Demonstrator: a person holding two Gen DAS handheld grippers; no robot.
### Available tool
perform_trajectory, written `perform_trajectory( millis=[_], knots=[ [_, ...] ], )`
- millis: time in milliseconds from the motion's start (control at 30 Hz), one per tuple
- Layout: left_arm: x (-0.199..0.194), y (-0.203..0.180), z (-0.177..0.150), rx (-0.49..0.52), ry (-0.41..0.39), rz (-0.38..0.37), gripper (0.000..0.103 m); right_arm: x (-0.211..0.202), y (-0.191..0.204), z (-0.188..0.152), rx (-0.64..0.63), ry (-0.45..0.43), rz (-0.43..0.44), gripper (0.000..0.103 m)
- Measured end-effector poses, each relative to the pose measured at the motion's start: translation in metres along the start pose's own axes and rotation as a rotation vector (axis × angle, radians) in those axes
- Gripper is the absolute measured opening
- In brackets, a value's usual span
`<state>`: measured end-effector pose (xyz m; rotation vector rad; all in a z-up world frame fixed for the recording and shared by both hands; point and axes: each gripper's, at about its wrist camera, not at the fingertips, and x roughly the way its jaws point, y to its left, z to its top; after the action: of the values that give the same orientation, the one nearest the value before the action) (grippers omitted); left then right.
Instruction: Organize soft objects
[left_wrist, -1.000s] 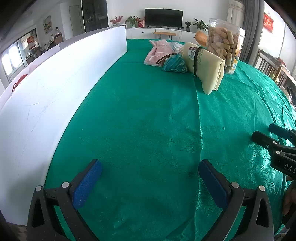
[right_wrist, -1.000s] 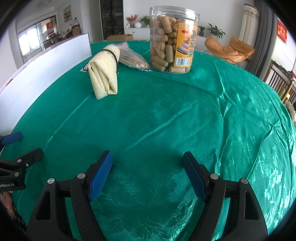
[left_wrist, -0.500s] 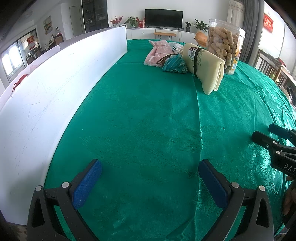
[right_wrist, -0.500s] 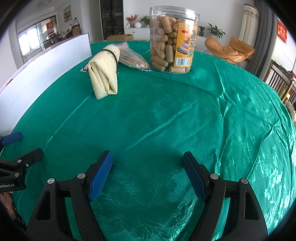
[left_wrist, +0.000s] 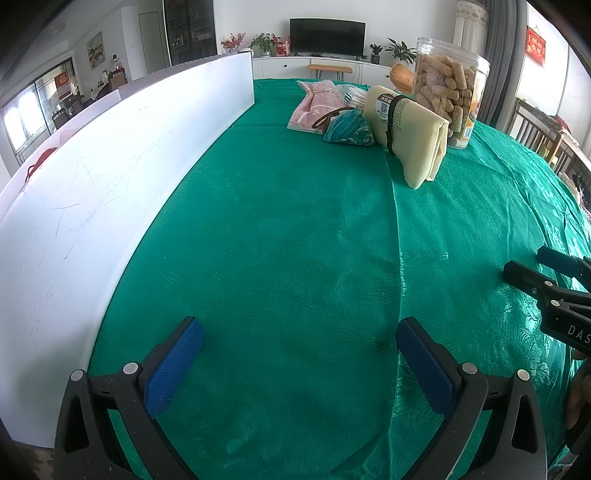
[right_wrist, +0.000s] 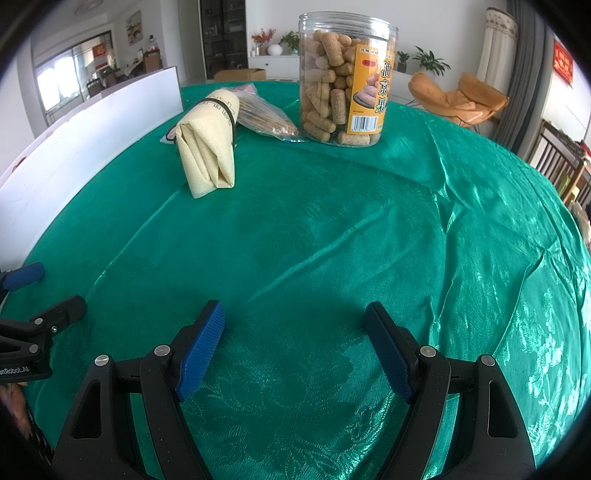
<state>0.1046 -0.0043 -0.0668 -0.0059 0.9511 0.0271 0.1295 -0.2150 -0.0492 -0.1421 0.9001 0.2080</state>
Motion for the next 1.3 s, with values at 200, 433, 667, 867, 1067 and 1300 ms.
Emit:
perform_trajectory(
  millis=[200,433,667,867,1067,1300],
  knots=[
    [0.0,0.0,0.0,0.0,0.001,0.0,0.103,0.0,0.0,0.0,0.0,0.0,0.0,0.081],
    [0.0,0.0,0.0,0.0,0.002,-0.001,0.103,0.0,0.0,0.0,0.0,0.0,0.0,0.081],
    [-0.001,0.0,0.0,0.003,0.006,-0.002,0.103,0.0,0.0,0.0,0.001,0.0,0.0,0.081],
    [-0.001,-0.001,-0.001,0.001,0.001,0.002,0.103,0.001,-0.001,0.0,0.004,0.001,0.001,0.081],
    [-0.002,-0.001,-0.004,0.003,-0.01,0.002,0.103,0.001,-0.006,0.006,0.017,0.035,0.018,0.083],
    [-0.002,-0.002,-0.004,0.001,-0.02,0.006,0.103,-0.004,0.014,0.092,-0.012,-0.045,0.117,0.083]
  ],
)
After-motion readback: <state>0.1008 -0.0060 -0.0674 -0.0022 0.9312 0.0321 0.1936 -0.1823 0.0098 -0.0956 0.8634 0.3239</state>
